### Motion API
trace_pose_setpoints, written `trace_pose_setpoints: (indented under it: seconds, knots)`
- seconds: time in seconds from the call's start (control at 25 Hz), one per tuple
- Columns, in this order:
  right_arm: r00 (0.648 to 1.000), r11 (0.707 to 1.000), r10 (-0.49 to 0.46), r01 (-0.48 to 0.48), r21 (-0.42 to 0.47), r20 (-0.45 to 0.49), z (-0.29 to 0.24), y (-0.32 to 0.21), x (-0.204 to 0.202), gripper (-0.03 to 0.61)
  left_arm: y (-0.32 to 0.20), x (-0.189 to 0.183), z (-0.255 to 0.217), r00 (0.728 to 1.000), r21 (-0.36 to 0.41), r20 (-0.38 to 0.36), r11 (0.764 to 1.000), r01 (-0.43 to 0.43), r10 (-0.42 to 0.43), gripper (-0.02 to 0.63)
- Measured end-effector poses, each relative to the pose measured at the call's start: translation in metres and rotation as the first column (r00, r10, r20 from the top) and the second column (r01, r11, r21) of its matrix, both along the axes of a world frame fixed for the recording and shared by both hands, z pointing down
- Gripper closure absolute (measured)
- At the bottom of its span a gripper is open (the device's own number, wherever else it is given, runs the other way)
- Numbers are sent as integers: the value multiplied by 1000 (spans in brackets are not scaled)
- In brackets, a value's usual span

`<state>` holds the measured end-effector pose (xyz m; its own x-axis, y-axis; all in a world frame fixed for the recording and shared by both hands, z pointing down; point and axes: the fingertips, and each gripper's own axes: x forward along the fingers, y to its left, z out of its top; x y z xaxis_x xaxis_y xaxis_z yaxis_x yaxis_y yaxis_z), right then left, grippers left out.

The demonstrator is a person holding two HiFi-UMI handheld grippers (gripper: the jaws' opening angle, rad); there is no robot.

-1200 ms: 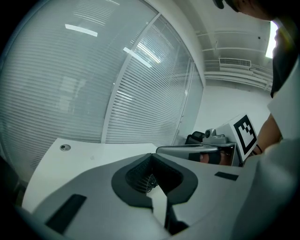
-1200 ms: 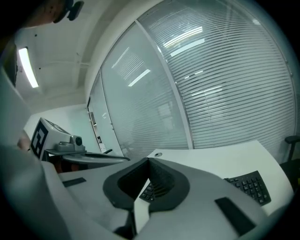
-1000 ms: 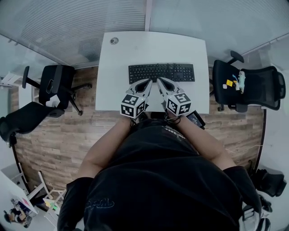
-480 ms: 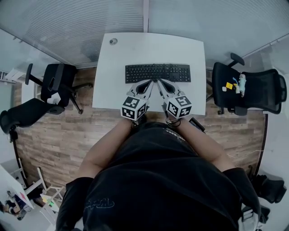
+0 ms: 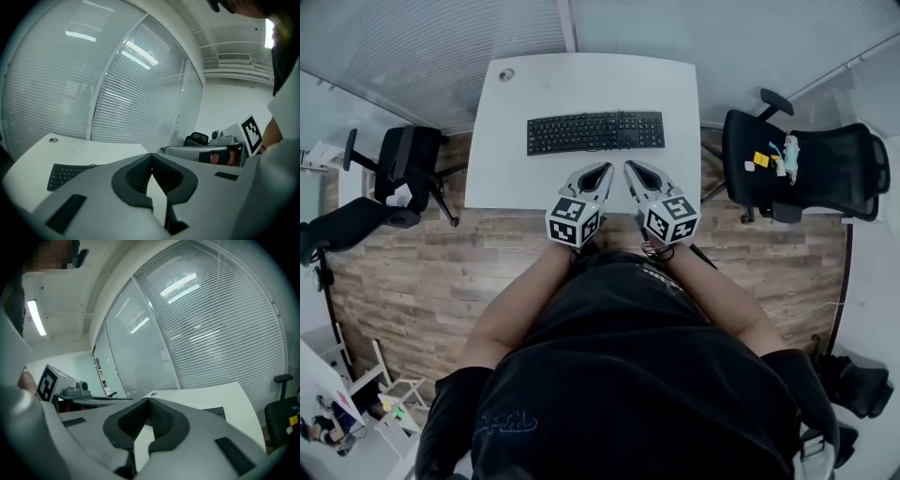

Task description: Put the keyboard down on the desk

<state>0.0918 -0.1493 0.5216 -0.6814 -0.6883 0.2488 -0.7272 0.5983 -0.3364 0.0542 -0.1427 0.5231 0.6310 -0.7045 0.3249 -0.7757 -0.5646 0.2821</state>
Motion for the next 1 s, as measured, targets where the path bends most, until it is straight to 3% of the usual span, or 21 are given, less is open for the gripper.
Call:
trace_pose_setpoints:
  seconds: [0.6, 1.0]
  knots:
    - [989, 988, -149, 150, 44, -27, 4, 76, 46, 555, 76, 49, 6, 991, 24, 1, 991, 131, -131, 598]
    - [978, 973, -208, 210, 96, -32, -15, 117, 55, 555, 117, 59, -18, 981, 120, 17, 975, 188, -191, 598]
